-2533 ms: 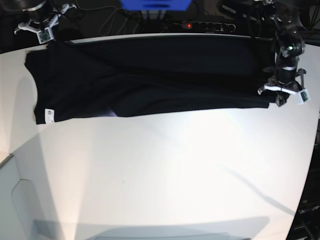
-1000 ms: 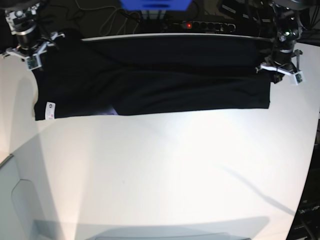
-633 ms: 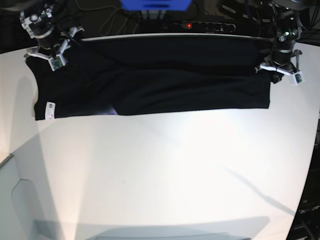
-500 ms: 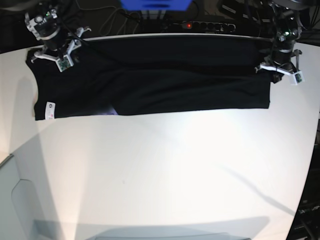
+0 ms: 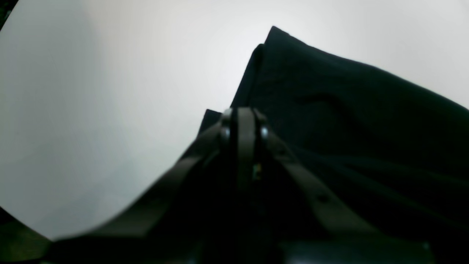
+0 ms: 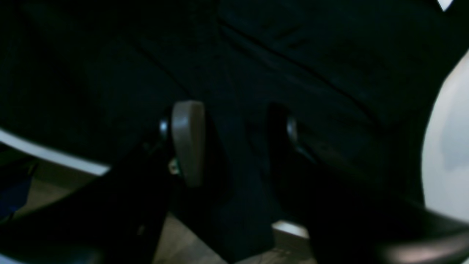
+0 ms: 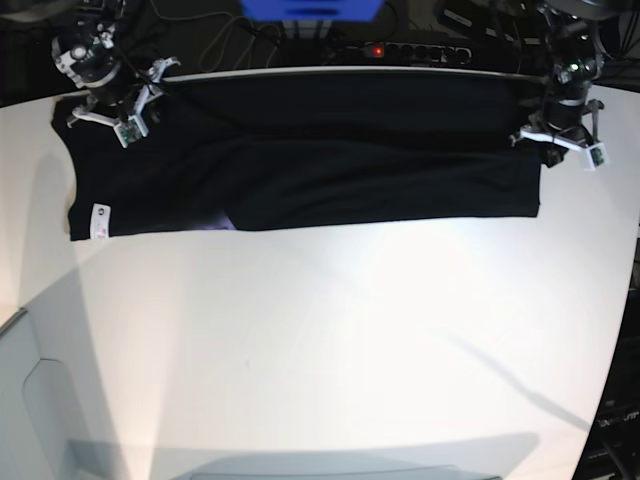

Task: Fold the T-shirt properly
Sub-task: 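Regrip the strip's end with the right gripper, holding the other end with the left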

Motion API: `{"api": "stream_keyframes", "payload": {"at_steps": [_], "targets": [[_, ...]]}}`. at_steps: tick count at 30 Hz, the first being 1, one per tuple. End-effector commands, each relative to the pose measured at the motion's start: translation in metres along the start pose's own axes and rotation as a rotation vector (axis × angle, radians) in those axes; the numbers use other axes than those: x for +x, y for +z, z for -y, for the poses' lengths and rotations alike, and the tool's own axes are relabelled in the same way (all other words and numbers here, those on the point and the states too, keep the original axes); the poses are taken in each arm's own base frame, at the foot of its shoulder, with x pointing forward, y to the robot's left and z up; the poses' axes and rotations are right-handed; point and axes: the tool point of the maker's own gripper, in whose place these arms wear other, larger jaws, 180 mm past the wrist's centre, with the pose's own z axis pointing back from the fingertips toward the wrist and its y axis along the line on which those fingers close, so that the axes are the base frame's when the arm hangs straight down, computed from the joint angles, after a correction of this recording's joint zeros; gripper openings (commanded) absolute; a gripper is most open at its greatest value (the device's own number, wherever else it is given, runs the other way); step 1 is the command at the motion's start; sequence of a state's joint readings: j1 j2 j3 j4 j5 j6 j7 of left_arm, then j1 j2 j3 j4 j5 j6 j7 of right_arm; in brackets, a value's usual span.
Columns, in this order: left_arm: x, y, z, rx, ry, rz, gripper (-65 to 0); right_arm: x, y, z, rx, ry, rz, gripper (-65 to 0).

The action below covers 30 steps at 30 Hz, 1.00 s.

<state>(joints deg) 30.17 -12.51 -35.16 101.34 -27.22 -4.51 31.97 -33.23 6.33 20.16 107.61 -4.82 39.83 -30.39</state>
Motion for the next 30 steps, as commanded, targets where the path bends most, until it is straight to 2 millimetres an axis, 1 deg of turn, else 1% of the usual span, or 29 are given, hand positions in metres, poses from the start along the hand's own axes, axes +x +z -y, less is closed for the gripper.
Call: {"api": "stream_keyframes", "payload": {"at_steps": [1,6,7,10,13,17,19,21,24,26,30], "targets": [[0.010,0.003,-0.003,0.004,-0.013,0.035,-65.0,0.006,0.003,0.002,-0.002,0.007,0.028,-44.7],[0.010,0.003,-0.003,0.004,-0.013,0.035,-65.0,0.006,0.003,0.002,-0.002,0.007,0.026,-63.7],[0.010,0.003,-0.003,0.004,-0.013,0.035,-65.0,0.006,0.003,0.002,-0.002,0.007,0.026,-65.0],[0.011,0.003,-0.003,0.004,-0.013,0.036,-65.0,0.007,0.003,0.003,-0.003,0.008,0.029,-65.0],[0.011,0.003,-0.003,0.004,-0.013,0.038,-65.0,0.013,0.006,0.004,-0.010,0.017,0.045,-65.0],[0.010,0.003,-0.004,0.006,-0.014,0.036,-65.0,0.038,0.019,0.009,-0.043,0.058,0.109,-65.0],[0.010,0.003,-0.004,0.006,-0.014,0.036,-65.0,0.048,0.023,0.012,-0.057,0.072,0.132,-65.0],[0.009,0.003,-0.004,0.007,-0.014,0.034,-65.0,0.061,0.022,0.018,-0.075,0.081,0.166,-65.0],[0.009,0.004,-0.004,0.007,-0.015,0.033,-65.0,0.075,0.021,0.033,-0.103,0.118,0.187,-65.0],[0.008,0.004,-0.004,0.007,-0.015,0.031,-65.0,0.089,0.018,0.034,-0.097,0.145,0.216,-65.0],[0.007,0.004,-0.004,0.008,-0.013,0.026,-65.0,0.110,0.014,0.033,-0.079,0.209,0.255,-65.0]]}}
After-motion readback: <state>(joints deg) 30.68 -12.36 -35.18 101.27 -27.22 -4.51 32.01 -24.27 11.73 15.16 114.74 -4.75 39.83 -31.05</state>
